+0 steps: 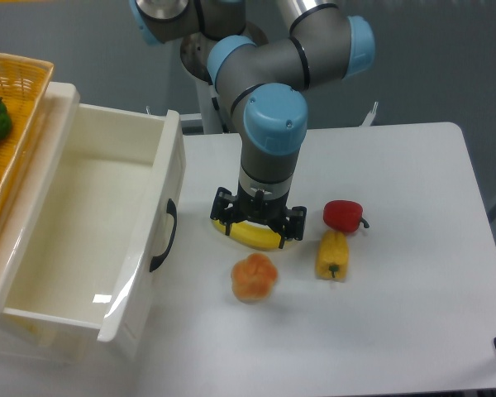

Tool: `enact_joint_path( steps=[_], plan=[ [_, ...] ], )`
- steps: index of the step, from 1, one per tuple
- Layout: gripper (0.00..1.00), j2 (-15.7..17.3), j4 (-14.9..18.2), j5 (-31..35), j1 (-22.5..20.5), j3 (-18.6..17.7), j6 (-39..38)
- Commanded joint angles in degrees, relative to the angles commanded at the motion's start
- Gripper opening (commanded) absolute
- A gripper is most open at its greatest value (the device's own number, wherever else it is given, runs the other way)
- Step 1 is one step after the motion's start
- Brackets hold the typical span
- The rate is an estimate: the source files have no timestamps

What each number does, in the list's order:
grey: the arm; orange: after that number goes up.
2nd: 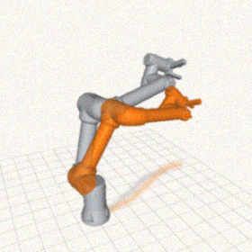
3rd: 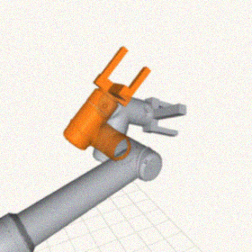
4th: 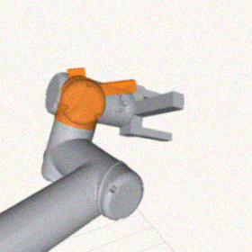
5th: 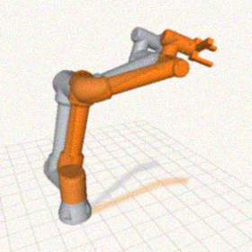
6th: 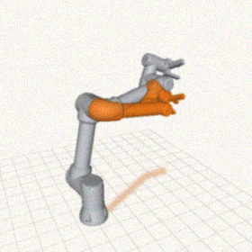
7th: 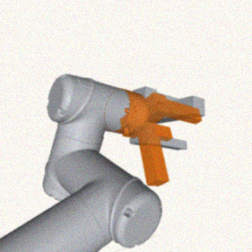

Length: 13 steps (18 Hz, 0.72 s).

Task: Pick up the round bread
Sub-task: 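Move the gripper from above the banana toward the round orange bun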

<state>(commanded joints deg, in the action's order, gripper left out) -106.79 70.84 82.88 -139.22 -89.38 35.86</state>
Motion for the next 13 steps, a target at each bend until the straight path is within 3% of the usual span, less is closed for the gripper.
enact_joint_path(
  steps=[13],
  plan=[
    [1.00, -1.84, -2.02, 0.26, 0.00, -0.35, -0.61]
  ],
)
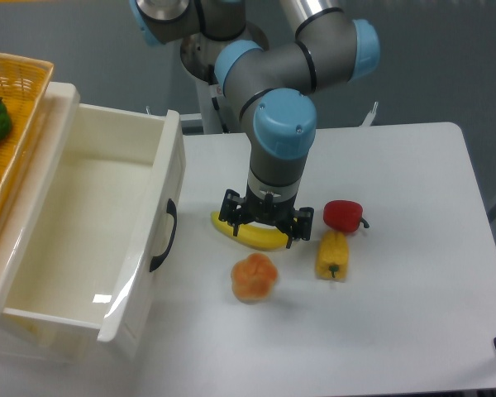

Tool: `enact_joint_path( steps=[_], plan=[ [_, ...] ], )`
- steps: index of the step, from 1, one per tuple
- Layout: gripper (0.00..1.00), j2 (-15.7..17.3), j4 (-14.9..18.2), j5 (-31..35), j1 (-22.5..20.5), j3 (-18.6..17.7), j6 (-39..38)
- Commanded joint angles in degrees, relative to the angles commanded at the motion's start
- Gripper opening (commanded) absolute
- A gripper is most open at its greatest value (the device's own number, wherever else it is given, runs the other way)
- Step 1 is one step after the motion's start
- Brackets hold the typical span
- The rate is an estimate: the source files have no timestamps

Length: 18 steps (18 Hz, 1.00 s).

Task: Pick up the round bread
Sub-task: 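Move the gripper from above the banana toward the round orange bun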

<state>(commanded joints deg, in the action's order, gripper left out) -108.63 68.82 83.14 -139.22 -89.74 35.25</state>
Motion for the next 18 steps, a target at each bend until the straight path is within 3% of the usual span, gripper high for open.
enact_joint_path(
  steps=[9, 13, 18],
  plan=[
    [1.00, -2.46, -0.53, 0.00, 0.09, -1.14, -2.64],
    [1.00, -4.57, -3.86, 0.17, 0.87, -2.02, -2.81],
    [1.00, -6.15, -4.13, 0.26, 0.97, -2.02, -2.55]
  ],
)
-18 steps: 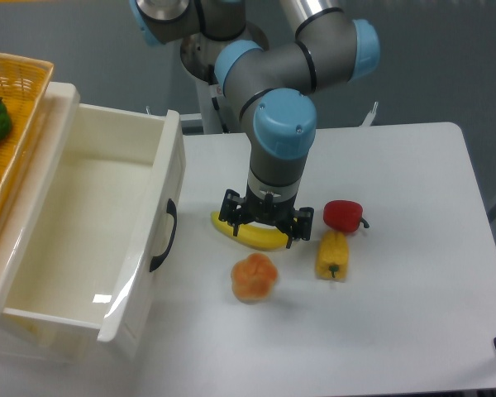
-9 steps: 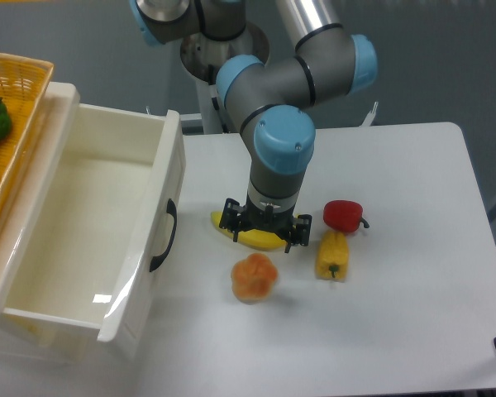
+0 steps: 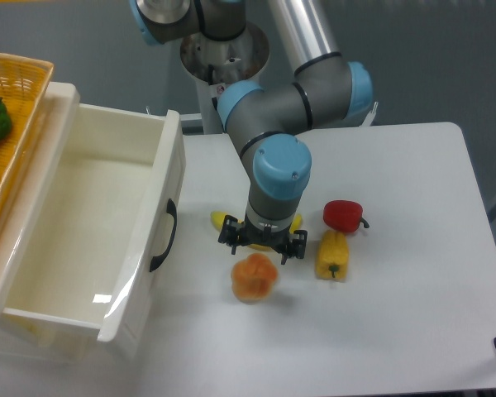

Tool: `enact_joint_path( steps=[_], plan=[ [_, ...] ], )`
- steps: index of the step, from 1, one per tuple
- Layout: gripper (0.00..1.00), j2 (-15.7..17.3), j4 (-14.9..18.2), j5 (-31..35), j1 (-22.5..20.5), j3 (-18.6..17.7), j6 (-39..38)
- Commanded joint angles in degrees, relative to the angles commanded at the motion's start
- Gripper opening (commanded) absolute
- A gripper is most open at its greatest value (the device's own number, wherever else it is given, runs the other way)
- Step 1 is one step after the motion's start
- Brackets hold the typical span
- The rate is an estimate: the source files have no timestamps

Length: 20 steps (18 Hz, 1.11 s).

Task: Pick up the round bread
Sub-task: 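Lower the open gripper down over the round orange bun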

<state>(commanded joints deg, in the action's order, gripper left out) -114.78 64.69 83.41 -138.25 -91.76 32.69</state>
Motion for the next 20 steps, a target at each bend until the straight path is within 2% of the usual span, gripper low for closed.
enact_joint_path(
  steps=[12, 20],
  plan=[
    [1.00, -4.13, -0.35, -0.09, -0.17, -0.88, 0.09],
    [1.00, -5.28, -0.35, -0.09, -0.26, -0.88, -0.09]
  ],
)
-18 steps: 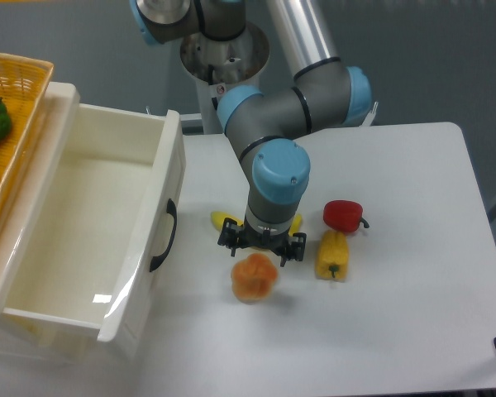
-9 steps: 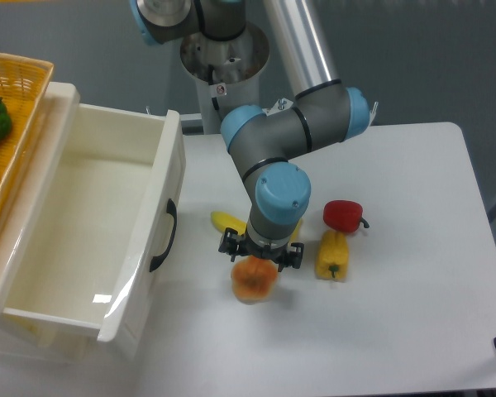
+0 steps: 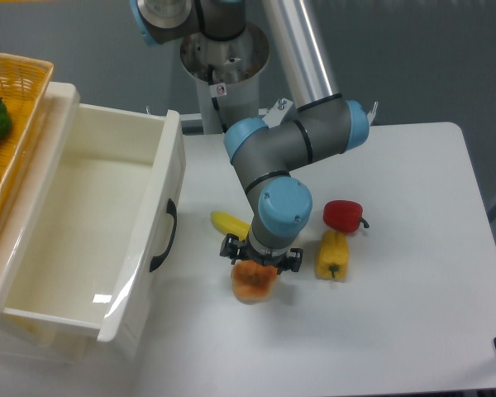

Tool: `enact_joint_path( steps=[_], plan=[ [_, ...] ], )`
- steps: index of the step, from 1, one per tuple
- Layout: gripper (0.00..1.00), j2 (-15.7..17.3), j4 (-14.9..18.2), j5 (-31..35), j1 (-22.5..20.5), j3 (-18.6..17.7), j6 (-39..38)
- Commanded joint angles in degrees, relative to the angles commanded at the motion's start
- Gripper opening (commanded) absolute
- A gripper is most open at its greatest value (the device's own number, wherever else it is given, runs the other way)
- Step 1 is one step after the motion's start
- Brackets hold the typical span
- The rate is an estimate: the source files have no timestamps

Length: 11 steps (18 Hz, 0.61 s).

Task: Pick up the round bread
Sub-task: 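Lower the open gripper down over the round orange bun, then close the gripper around the bun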

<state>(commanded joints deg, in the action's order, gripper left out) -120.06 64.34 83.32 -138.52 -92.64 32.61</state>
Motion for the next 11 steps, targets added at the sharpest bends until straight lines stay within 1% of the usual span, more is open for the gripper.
enact_joint_path(
  steps=[2, 5, 11],
  plan=[
    [1.00, -0.44, -0.09, 0.09, 0.00, 0.09, 0.00],
    [1.00, -0.97, -1.58, 0.09, 0.00, 0.26, 0.00],
    [1.00, -1.84, -1.67, 1.14, 0.00, 0.70, 0.09]
  ],
)
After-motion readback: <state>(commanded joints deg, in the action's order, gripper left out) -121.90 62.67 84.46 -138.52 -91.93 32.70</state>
